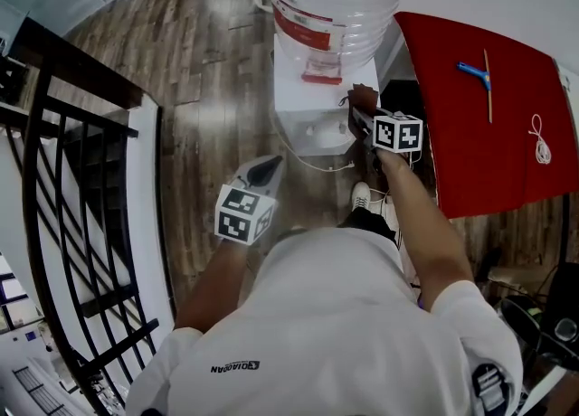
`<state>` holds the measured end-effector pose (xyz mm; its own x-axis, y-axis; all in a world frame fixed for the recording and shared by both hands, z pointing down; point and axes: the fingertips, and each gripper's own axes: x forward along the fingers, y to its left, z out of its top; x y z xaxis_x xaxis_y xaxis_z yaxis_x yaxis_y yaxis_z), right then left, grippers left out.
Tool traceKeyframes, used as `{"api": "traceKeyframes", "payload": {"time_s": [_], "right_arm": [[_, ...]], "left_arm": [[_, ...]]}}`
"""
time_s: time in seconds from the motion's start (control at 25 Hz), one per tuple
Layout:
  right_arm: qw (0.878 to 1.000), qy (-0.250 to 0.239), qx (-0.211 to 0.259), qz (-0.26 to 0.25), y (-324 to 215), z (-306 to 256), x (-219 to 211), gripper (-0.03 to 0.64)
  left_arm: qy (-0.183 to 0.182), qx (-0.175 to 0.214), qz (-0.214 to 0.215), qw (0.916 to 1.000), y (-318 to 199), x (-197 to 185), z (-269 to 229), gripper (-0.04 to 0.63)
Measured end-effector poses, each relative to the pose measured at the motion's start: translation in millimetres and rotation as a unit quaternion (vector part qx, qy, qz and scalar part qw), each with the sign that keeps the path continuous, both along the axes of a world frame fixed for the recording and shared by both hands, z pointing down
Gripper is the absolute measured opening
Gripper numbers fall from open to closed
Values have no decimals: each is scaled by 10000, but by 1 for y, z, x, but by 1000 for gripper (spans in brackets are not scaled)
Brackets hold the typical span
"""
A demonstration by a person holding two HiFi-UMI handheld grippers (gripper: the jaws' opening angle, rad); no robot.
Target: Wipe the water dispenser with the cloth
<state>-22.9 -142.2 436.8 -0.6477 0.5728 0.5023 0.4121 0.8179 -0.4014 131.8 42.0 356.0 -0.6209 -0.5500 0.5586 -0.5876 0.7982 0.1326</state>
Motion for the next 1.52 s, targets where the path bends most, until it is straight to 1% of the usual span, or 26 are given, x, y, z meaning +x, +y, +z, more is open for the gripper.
{"api": "traceKeyframes", "payload": {"time_s": [0.16,0.32,0.6,0.72,0.84,1.12,1.2,1.36,1.52], "right_arm": [[9999,59,-158,-24,-30,-1,-5,55],[9990,60,-414,-131,-54,-6,-13,55],[9966,298,-761,-128,-94,3,-27,55],[9947,454,-914,-158,-102,6,-31,55],[9930,548,-1010,-256,-99,13,-35,55],[9879,1027,-1038,-514,-92,66,-42,55],[9856,1195,-1082,-509,-92,83,-43,55],[9818,1449,-1163,-393,-93,124,-49,55],[9772,1747,-1197,-152,-97,169,-57,55]], "left_arm": [[88,-48,-17,9999,-32,-12,4,-11],[110,-153,86,9998,-72,-30,5,-11],[123,-503,246,9984,-125,-55,9,-11],[160,-654,277,9973,-145,-61,10,-11],[195,-756,268,9966,-156,-66,11,-11],[426,-872,87,9952,-172,-81,27,-11],[504,-901,83,9946,-179,-85,31,-11],[653,-879,165,9938,-196,-90,44,-11],[869,-911,457,9910,-216,-90,68,-11]]}}
